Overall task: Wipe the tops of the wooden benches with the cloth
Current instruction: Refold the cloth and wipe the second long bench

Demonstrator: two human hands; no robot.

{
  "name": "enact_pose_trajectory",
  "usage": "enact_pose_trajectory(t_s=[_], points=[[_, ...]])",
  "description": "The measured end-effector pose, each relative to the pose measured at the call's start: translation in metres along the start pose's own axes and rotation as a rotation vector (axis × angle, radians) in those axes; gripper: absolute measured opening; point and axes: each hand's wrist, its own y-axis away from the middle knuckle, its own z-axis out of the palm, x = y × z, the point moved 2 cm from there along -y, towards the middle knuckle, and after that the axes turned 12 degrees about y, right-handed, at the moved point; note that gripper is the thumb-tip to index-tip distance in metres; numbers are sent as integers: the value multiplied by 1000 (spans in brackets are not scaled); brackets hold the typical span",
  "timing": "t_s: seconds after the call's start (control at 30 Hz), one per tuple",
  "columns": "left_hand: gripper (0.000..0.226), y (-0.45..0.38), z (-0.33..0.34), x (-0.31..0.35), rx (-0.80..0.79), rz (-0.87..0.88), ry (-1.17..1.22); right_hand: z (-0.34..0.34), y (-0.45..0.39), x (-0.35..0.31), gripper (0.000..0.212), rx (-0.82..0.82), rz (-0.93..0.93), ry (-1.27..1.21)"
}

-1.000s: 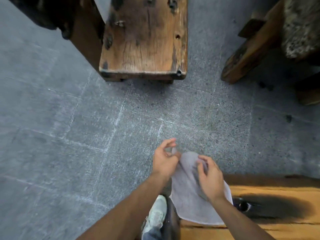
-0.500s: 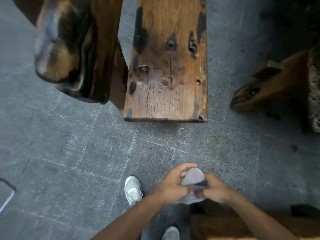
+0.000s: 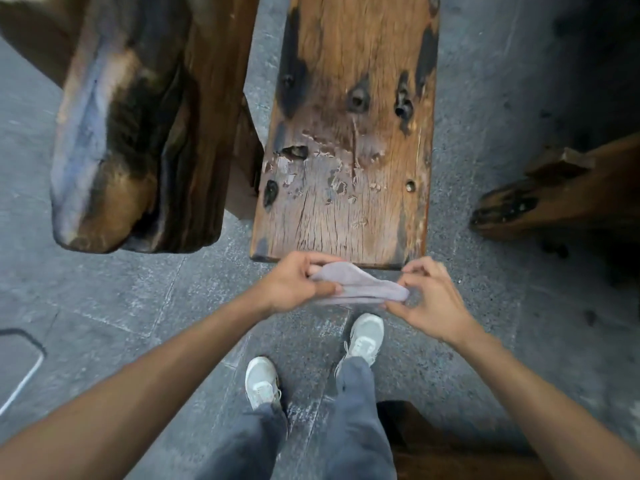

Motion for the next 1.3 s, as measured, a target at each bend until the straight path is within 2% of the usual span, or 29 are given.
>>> enact_pose_trajectory(t_s=[0.07, 0.17, 0.23, 0.3, 0.37, 0.4, 0.47, 0.53, 0.57, 0.63, 0.7, 0.73, 0.9, 1.0, 1.13, 1.23, 1.3], points=[[43, -2, -7, 15, -17, -1, 8, -23, -6, 1, 23, -52, -71, 49], [40, -14, -18, 37, 14, 52, 95, -63, -32, 10, 31, -221, -112, -91], [37, -28, -27, 54, 71, 99, 98, -91, -59, 15, 37, -194, -127, -95], [32, -56, -42, 74, 161, 142, 53, -117, -101, 21, 33, -112, -147, -40], [33, -95, -63, 89, 359, 174, -108, -130, -152, 31, 24, -59, -141, 23], [40, -115, -73, 95, 493, 152, -265, -131, -179, 34, 19, -37, -122, 87], [55, -150, -81, 98, 733, 48, -606, -120, -224, 38, 32, 22, -15, 264], [55, -179, -70, 92, 849, 59, -772, -97, -247, 32, 48, 95, 122, 309], [50, -192, -60, 85, 827, 126, -796, -82, -251, 25, 49, 130, 144, 296], [50, -218, -37, 61, 654, 258, -882, -44, -249, 11, 49, 214, 105, 309], [61, -232, -22, 27, 494, 253, -1011, -2, -237, -2, 55, 245, 64, 327], [63, -234, -20, 11, 482, 240, -1043, 17, -230, -7, 57, 238, 56, 341], [62, -226, -22, -30, 592, 363, -1010, 68, -217, -5, 58, 263, 128, 352], [63, -207, -16, -43, 650, 280, -959, 77, -201, -6, 62, 255, 128, 335], [62, -180, 0, -66, 740, 141, -963, 92, -175, -21, 68, 233, 268, 366], [63, -186, -5, -67, 742, 133, -971, 98, -176, -20, 65, 272, 358, 357], [66, -197, -13, -60, 702, 177, -1019, 94, -186, -14, 63, 290, 296, 385]])
